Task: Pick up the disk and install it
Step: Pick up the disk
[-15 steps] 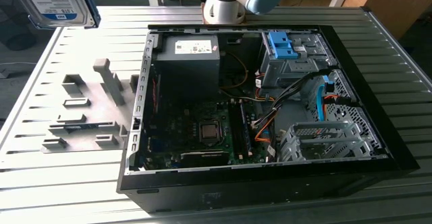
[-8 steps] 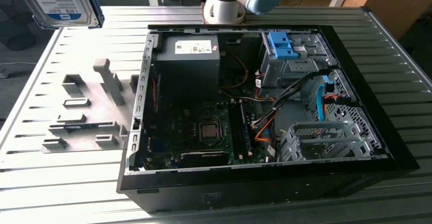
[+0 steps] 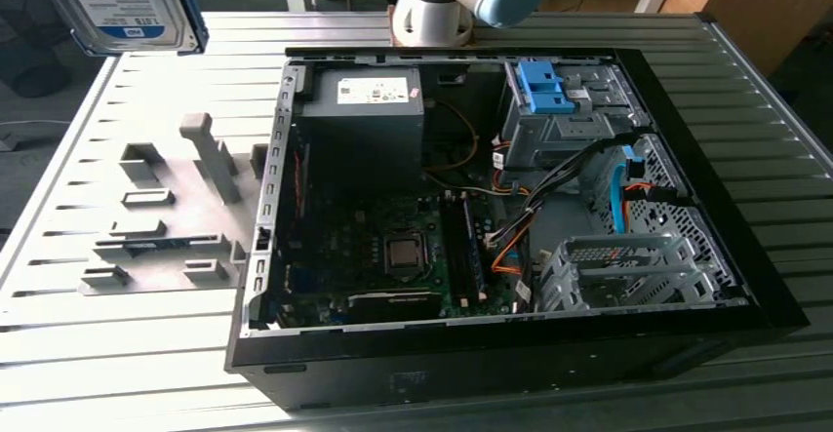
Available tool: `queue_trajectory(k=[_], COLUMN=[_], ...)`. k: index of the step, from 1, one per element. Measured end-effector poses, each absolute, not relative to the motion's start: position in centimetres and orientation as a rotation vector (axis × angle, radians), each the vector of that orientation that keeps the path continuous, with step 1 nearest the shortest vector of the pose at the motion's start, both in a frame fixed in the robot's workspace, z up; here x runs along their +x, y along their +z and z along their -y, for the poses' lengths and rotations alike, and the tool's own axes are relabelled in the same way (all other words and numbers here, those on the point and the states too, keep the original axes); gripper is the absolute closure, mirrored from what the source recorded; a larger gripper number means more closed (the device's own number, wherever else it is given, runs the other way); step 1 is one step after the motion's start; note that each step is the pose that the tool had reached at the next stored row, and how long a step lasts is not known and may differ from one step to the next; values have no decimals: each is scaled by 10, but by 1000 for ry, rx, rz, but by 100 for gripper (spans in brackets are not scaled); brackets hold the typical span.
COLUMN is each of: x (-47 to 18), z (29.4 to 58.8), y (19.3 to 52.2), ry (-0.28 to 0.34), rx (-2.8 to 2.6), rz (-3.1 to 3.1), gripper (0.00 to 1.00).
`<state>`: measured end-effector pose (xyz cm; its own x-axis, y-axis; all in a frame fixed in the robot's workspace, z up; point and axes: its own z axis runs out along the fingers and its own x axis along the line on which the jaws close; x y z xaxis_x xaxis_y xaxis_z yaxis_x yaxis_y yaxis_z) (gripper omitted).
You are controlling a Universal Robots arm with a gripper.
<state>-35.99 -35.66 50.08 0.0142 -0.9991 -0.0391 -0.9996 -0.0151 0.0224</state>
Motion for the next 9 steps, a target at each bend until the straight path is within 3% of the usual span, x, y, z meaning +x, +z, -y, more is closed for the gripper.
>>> queue_trajectory(k=[9], x=[-359], z=[357], y=[501], ry=[68], rx=[-2229], rz=[-2196], gripper=[63])
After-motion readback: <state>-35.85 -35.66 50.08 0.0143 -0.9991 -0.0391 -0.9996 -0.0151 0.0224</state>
